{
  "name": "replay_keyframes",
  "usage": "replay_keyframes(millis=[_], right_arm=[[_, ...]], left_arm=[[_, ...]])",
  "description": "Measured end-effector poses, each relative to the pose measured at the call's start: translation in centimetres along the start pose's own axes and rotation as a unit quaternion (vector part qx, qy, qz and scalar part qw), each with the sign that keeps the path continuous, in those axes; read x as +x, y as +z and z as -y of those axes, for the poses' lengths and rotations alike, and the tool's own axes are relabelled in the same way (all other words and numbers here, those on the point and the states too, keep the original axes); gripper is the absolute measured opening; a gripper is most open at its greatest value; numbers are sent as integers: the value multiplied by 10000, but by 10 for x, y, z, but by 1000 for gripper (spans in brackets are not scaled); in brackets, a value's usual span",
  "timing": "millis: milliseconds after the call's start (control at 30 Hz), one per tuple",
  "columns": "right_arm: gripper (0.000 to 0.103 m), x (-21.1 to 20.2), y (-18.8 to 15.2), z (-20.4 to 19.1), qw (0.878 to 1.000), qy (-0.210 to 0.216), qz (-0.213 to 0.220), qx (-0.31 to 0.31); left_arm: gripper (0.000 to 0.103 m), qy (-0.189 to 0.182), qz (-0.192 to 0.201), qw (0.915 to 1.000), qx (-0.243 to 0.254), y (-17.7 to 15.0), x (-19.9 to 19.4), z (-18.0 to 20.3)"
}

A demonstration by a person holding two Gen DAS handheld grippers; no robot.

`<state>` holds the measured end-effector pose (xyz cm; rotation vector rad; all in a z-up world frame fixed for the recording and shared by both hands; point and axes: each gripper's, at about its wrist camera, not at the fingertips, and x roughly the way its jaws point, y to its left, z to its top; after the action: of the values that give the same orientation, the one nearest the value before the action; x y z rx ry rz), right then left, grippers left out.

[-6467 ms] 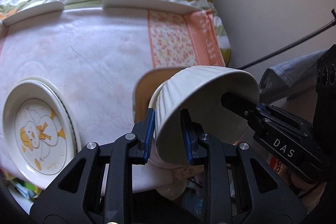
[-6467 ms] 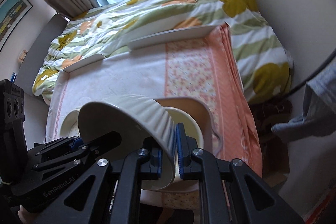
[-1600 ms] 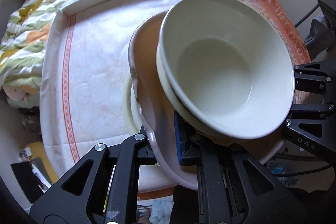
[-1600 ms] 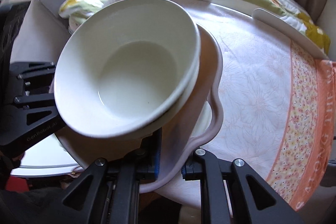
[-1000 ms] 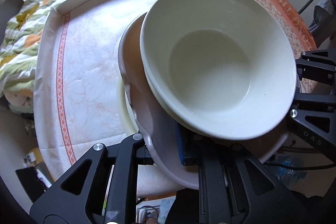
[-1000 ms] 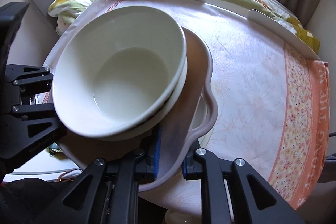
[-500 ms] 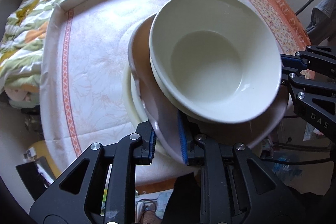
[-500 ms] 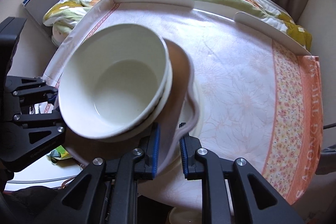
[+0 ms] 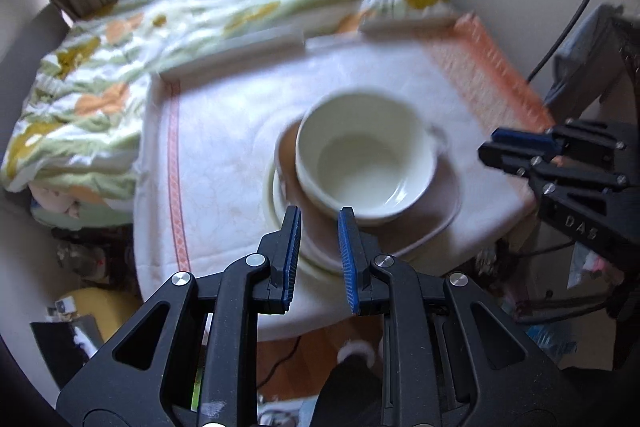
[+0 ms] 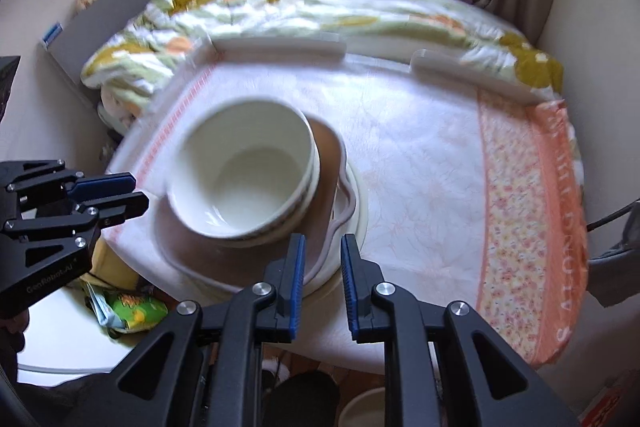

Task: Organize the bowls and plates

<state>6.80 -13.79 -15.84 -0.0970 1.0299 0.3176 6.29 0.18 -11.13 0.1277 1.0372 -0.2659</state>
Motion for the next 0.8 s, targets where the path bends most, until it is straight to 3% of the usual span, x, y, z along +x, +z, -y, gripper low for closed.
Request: replay_keyframes(millis=[133,167,200,233,267,300,400,567,800], right_arm=[[18,-71,9,-1,9966,-102,815,74],[31,-93,11,0,9940,-152,1074,131],[60,-106,11,1,9921,-168,1234,163],[76,-120,12,2,9895,-174,1421,210],[98,-139,12,3,9847,-158,1711,274],[100,-151,12,3,9812,-158,1899,295],[100,-178,11,6,9711,-303,2338,382],[102,-197,7,12,9603,-696,2658,487],[102,-198,-7,22,9547,-917,2760,625]], left_arm=[[18,54,1284,9915,-180,11,-80,13],[32,113,1586,9871,-194,13,-99,17],[76,166,1751,9842,-195,14,-109,19],[100,339,2081,9773,-227,13,-127,22],[103,411,2347,9709,-240,11,-137,24],[103,437,2629,9635,-231,8,-150,26],[103,514,2807,9579,-311,11,-167,31],[103,620,2901,9531,-594,14,-177,30],[103,727,2954,9499,-720,4,-172,36]])
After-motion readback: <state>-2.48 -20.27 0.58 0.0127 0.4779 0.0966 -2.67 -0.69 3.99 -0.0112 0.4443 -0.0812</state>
